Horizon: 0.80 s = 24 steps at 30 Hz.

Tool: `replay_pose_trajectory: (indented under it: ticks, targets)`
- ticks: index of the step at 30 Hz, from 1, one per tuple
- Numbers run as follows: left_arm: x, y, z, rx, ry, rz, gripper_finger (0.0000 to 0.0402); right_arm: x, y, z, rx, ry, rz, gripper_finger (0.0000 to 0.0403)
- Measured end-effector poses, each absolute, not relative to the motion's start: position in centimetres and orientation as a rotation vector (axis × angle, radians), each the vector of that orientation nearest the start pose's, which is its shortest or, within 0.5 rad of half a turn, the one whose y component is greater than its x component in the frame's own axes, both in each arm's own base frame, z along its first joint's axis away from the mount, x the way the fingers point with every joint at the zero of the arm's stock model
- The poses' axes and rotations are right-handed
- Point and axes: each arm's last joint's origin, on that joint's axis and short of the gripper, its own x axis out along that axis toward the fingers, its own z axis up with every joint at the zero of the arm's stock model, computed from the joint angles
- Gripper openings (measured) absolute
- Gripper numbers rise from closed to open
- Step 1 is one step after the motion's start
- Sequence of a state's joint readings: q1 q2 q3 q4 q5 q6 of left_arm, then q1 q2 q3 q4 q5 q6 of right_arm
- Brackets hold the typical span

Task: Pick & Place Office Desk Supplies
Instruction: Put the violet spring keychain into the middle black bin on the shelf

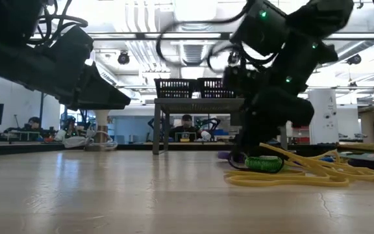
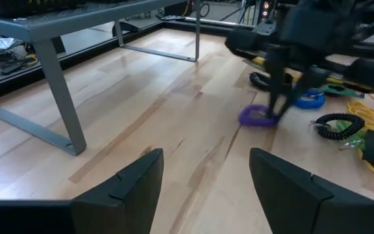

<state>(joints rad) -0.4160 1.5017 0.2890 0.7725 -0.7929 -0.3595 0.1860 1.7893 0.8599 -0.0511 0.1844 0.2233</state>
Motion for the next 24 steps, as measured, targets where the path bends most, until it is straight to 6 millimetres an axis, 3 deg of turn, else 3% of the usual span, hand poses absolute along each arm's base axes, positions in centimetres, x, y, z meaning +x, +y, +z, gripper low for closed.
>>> replay_pose_trajectory:
  ticks: [3,5,8,12,15,18,24]
  targets:
    - [21.3,-7.1,12.1,-0.099,0.293,0.429,0.0237,32.5,5.9,12.7,0.01,0.831,0.021,0.0019]
    - [21.3,-7.1,12.0,-0.098,0.296,0.43,0.0237,32.9,6.2,14.2,-0.008,0.718,0.124,0.002]
    - [21.2,-7.1,12.0,-0.095,0.303,0.431,0.0237,33.1,6.3,17.9,-0.054,0.501,0.198,0.0019]
    - [21.2,-7.1,12.0,-0.094,0.304,0.431,0.0237,32.7,5.0,23.8,-0.091,0.294,0.089,0.0019]
    - [21.2,-7.1,12.0,-0.095,0.303,0.431,0.0237,32.3,2.3,28.0,-0.047,0.313,-0.061,0.0018]
    - [21.2,-7.1,12.0,-0.095,0.304,0.431,0.0237,32.3,-1.5,30.9,-0.018,0.463,-0.191,0.0018]
    - [21.2,-7.1,12.0,-0.095,0.303,0.431,0.0237,33.3,-10.0,32.5,0.053,0.798,-0.402,0.0018]
